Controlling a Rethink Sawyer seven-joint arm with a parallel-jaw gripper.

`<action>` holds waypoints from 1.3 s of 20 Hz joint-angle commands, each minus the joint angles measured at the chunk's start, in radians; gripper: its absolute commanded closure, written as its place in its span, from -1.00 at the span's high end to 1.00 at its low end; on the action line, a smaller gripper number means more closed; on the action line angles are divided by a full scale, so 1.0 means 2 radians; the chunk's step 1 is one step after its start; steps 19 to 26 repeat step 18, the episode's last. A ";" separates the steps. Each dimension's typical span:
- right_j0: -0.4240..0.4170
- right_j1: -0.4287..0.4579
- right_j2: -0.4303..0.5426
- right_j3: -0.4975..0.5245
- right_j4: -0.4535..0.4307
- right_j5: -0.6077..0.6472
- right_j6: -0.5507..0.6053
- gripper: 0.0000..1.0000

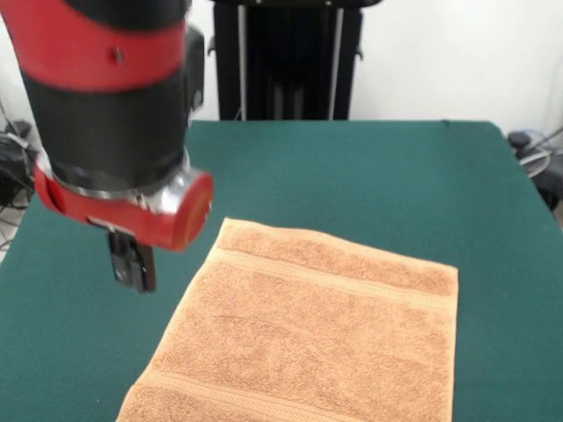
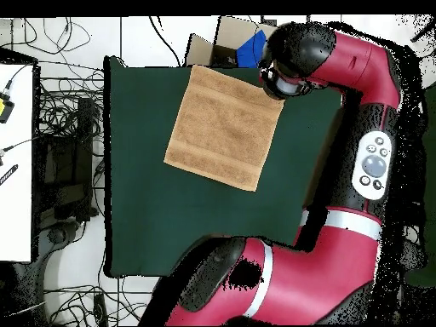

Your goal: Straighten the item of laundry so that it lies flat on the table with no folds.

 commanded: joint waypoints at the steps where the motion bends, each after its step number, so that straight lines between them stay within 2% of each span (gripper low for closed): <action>1: 0.022 -0.028 0.009 0.059 -0.007 0.017 0.001 -1.00; 9: 0.020 -0.038 0.010 0.117 -0.009 -0.040 0.014 -1.00; 26: 0.021 -0.025 0.011 0.098 -0.008 -0.020 0.022 -1.00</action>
